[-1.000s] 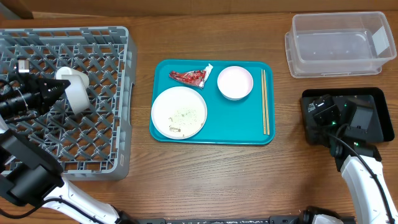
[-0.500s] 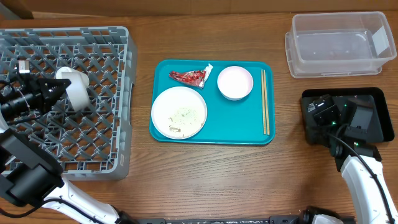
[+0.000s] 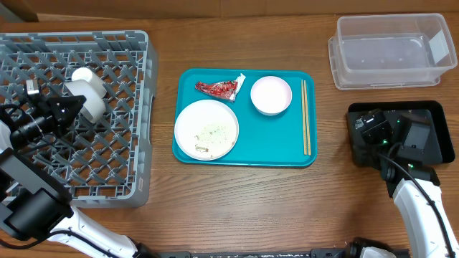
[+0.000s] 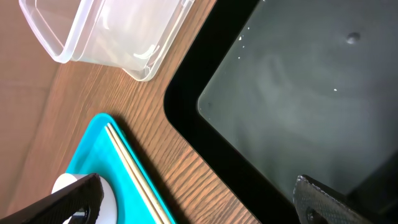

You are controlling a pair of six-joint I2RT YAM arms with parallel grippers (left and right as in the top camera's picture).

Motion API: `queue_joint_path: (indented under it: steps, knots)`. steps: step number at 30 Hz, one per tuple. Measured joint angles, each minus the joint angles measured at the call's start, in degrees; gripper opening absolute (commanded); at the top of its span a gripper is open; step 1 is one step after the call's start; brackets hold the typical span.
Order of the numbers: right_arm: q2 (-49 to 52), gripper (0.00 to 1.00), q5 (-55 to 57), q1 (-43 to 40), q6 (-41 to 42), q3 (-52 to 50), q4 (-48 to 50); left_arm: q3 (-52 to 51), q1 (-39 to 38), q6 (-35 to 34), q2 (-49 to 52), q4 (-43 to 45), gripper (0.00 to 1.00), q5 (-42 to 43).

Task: Sort waste into correct bins and load items into the dishwasher
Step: 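Lower the inverted bowl onto the rack and release it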

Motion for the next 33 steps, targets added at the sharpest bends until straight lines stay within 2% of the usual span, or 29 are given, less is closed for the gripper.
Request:
queue_joint_path:
  steps: [6, 12, 14, 17, 21, 23, 27, 32, 33]
  knots:
    - [0.0, 1.0, 0.0, -0.02, -0.02, 0.0, 0.02, 1.33, 0.24, -0.02, 0.0, -3.1, 0.04, -1.66]
    - [0.0, 1.0, 0.0, -0.02, 0.0, 0.0, -0.02, 5.88, 0.55, -2.27, 0.0, -8.72, 0.04, -8.55]
    - [0.0, 1.0, 0.0, -0.02, -0.02, 0.0, 0.0, 7.82, 0.94, -3.74, 0.0, -10.56, 0.13, -11.74]
    - [0.0, 1.0, 0.0, -0.02, -0.02, 0.0, 0.0, 10.49, 1.88, -6.78, 0.02, -13.81, 0.16, -18.53]
    - [0.0, 1.0, 0.0, -0.02, 0.0, 0.0, 0.0, 13.55, 3.5, -10.03, 0.44, -17.05, 0.48, -28.89]
    - [0.0, 1.0, 0.0, -0.02, -0.02, 0.0, 0.0, 15.52, 4.24, -11.13, 0.87, -19.02, 0.6, -33.11]
    - [0.0, 1.0, 0.02, -0.02, 0.0, 0.0, 0.0, 20.31, 5.46, -12.63, 1.16, -22.71, 0.57, -39.45]
    - [0.0, 1.0, 0.0, 0.0, -0.02, 0.0, 0.02, 27.15, 6.21, -14.23, 1.14, -24.59, 0.43, -42.56]
    - [0.0, 1.0, 0.0, 0.0, 0.0, 0.0, 0.0, 27.71, 6.21, -14.45, 1.11, -24.63, 0.36, -42.62]
